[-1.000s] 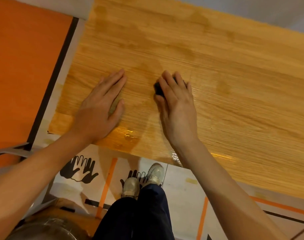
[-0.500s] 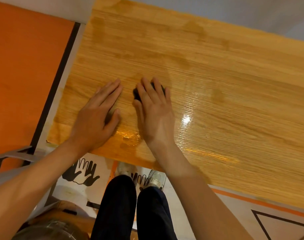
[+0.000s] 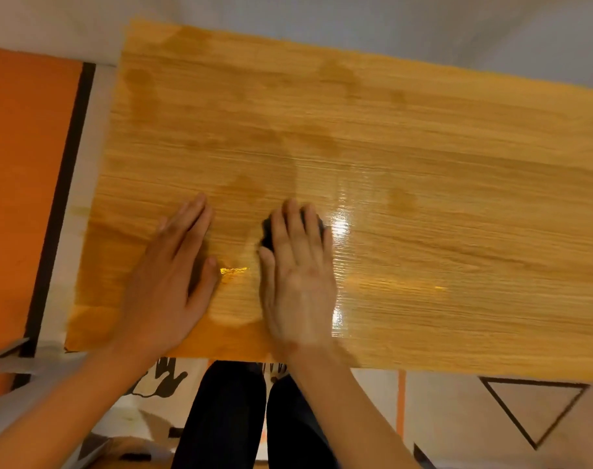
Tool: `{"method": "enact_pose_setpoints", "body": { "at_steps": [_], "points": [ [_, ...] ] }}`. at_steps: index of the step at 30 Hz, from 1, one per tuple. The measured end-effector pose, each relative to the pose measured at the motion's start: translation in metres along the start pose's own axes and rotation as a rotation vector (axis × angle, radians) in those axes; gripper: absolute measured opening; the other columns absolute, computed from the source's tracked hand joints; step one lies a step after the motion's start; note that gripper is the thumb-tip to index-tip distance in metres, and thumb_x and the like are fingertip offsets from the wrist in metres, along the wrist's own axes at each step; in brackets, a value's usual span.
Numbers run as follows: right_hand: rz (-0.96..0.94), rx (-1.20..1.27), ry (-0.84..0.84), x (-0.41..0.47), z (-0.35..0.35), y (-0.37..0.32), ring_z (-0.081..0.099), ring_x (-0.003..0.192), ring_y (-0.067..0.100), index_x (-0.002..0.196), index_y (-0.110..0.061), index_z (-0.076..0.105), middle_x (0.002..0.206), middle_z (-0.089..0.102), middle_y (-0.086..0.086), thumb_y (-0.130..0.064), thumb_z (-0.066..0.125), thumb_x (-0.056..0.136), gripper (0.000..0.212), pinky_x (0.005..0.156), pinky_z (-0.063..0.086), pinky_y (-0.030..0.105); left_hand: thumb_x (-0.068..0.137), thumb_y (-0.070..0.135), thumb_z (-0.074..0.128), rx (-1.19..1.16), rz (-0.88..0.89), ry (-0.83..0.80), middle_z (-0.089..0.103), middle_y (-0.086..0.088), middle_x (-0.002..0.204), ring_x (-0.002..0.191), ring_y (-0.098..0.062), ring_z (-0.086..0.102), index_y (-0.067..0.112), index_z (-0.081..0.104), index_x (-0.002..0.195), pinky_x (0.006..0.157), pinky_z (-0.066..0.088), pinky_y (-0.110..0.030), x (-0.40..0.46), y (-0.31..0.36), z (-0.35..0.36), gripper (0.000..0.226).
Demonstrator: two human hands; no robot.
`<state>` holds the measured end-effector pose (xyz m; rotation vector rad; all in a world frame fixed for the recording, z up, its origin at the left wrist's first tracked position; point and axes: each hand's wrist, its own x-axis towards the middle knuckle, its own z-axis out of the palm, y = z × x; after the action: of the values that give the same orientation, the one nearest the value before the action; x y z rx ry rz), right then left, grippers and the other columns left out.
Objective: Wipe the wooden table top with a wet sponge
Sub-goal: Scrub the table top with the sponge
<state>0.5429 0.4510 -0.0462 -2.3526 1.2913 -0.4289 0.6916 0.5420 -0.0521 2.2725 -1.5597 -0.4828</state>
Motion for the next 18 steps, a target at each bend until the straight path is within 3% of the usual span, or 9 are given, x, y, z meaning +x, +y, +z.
{"method": "enact_pose_setpoints", "body": {
  "at_steps": [4,7,9,12,15,18],
  "points": [
    [-0.147,0.058,-0.118,0.005,-0.020,0.021,0.021,0.148,0.019,0.143,-0.011,0.045,0.153,0.038,0.004,-0.022,0.047,0.101,0.043,0.123,0.011,0.039,0.103,0.041,0.034,-0.080,-0.001,-0.003,0.007,0.018,0.169,0.154,0.005,0.001,0.017,0.022,0.161,0.126,0.011,-0.030,0.003,0.002,-0.006,0.064],
    [0.070,0.134,0.031,-0.014,-0.059,0.079,0.024,0.147,0.019,0.138,-0.010,0.051,0.150,0.043,0.004,-0.012,0.055,0.098,0.040,0.123,0.011,0.045,0.106,0.045,0.033,-0.129,-0.010,-0.010,-0.002,0.029,0.165,0.147,0.018,-0.010,0.023,0.017,0.162,0.121,0.009,-0.038,0.024,-0.001,-0.013,0.062],
    [0.279,0.172,0.164,-0.018,-0.073,0.103,0.025,0.147,0.019,0.135,-0.007,0.053,0.148,0.044,0.004,-0.009,0.055,0.097,0.038,0.121,0.015,0.050,0.108,0.041,0.033,-0.134,0.007,0.029,0.009,0.017,0.168,0.148,0.015,-0.006,0.020,0.022,0.161,0.125,0.005,-0.030,0.050,-0.006,-0.016,0.058],
    [0.447,0.179,0.299,-0.004,-0.061,0.089,0.023,0.147,0.016,0.137,-0.008,0.053,0.150,0.041,0.003,-0.013,0.052,0.100,0.037,0.122,0.015,0.045,0.109,0.027,0.039,-0.041,0.053,0.103,0.023,-0.003,0.167,0.152,-0.004,0.010,0.009,0.029,0.159,0.126,0.000,-0.021,0.090,-0.017,-0.013,0.054],
    [0.295,0.201,0.227,0.020,-0.024,0.034,0.023,0.147,0.017,0.136,-0.010,0.054,0.149,0.043,0.004,-0.015,0.051,0.101,0.036,0.123,0.014,0.040,0.108,0.026,0.037,0.000,0.054,0.107,0.023,-0.006,0.168,0.154,-0.012,0.014,0.007,0.029,0.158,0.125,-0.002,-0.019,0.108,-0.023,-0.010,0.055],
    [0.051,0.172,0.107,0.038,0.010,-0.011,0.034,0.141,0.023,0.131,-0.007,0.059,0.142,0.052,0.009,-0.017,0.054,0.098,0.035,0.121,0.021,0.042,0.109,0.021,0.040,0.047,0.067,0.140,0.024,-0.007,0.167,0.154,-0.012,0.013,0.006,0.028,0.158,0.125,-0.002,-0.020,0.106,-0.023,-0.007,0.053]
  ]
}}
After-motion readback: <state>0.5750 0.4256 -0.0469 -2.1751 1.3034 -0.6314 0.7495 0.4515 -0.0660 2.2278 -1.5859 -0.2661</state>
